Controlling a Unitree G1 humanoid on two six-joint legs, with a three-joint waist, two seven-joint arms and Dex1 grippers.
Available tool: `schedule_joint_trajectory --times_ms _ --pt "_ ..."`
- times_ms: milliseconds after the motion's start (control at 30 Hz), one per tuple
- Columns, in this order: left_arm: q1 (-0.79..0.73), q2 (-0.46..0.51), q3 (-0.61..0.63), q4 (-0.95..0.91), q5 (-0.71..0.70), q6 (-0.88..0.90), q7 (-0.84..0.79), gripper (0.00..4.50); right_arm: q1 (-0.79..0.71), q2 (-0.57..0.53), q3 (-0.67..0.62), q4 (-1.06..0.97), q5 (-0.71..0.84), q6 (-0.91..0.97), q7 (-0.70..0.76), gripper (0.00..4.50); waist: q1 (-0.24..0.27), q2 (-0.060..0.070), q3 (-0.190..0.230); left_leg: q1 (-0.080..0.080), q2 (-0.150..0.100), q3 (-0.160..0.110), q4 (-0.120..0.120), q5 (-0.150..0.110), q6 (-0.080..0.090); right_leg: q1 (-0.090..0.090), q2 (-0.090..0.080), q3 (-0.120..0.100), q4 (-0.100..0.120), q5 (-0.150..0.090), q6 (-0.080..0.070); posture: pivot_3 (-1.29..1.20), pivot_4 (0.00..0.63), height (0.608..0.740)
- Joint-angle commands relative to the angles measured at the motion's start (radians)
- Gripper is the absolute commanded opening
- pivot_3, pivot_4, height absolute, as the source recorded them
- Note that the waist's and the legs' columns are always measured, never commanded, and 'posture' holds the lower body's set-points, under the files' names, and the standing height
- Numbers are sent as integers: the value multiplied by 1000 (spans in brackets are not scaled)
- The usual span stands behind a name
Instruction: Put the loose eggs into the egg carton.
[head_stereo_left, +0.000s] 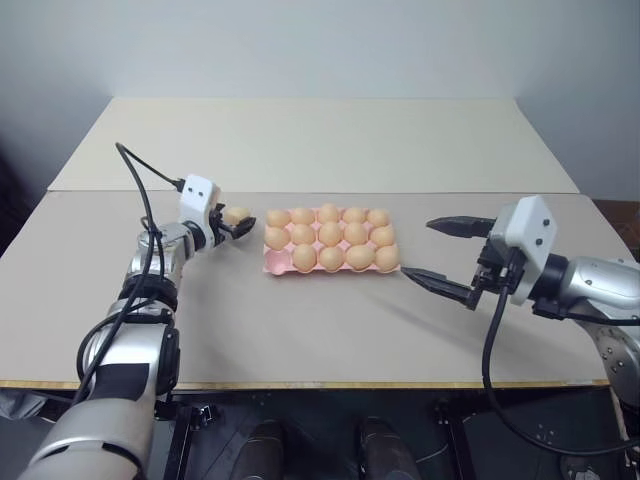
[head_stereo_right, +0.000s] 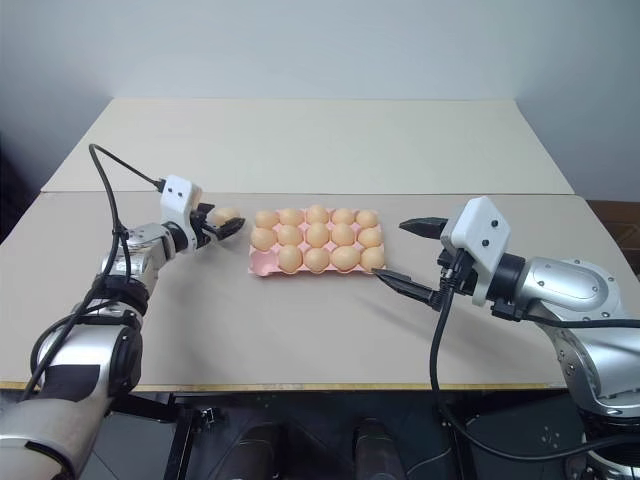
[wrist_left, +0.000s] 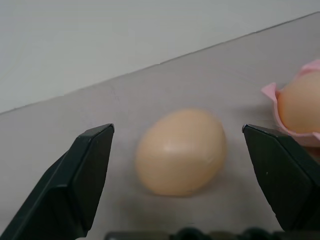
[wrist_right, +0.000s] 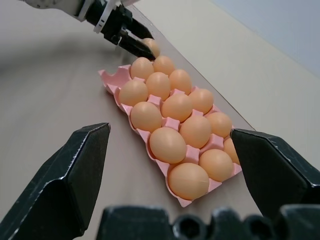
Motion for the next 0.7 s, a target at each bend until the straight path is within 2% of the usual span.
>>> schedule_joint_trajectory --times_ms 33,133,267,300,367,567,700 --pt "-49 -7 5 43 22 -21 13 4300 -7 -2 -44 -41 29 9 -18 4500 0 0 0 0 0 0 0 0 0 0 0 0 0 0 0 0 150 740" --pt "-58 -9 11 62 28 -8 11 3616 -10 -1 -52 -47 39 22 -30 4500 0 0 0 0 0 0 0 0 0 0 0 0 0 0 0 0 150 740" --pt "-48 -9 11 64 36 -20 8 2270 -3 -6 -51 -51 46 23 -39 4500 0 0 0 0 0 0 0 0 0 0 0 0 0 0 0 0 150 740" --pt "-45 -8 12 62 37 -19 5 2050 -4 -6 -49 -50 47 23 -41 4500 0 0 0 0 0 0 0 0 0 0 0 0 0 0 0 0 150 740" --pt "-37 -4 15 57 39 -22 3 1888 -8 -5 -46 -46 50 23 -44 4500 0 0 0 0 0 0 0 0 0 0 0 0 0 0 0 0 150 740" --pt "15 43 24 3 33 -42 -31 1875 -1 -5 -43 -44 45 18 -45 4500 -6 0 0 0 0 0 0 0 0 0 0 0 0 0 0 0 150 740" --pt "57 95 83 -85 -39 -5 -114 1875 0 0 -37 -42 39 13 -49 4500 -16 0 0 0 1 0 0 0 0 0 1 0 1 0 0 0 150 740"
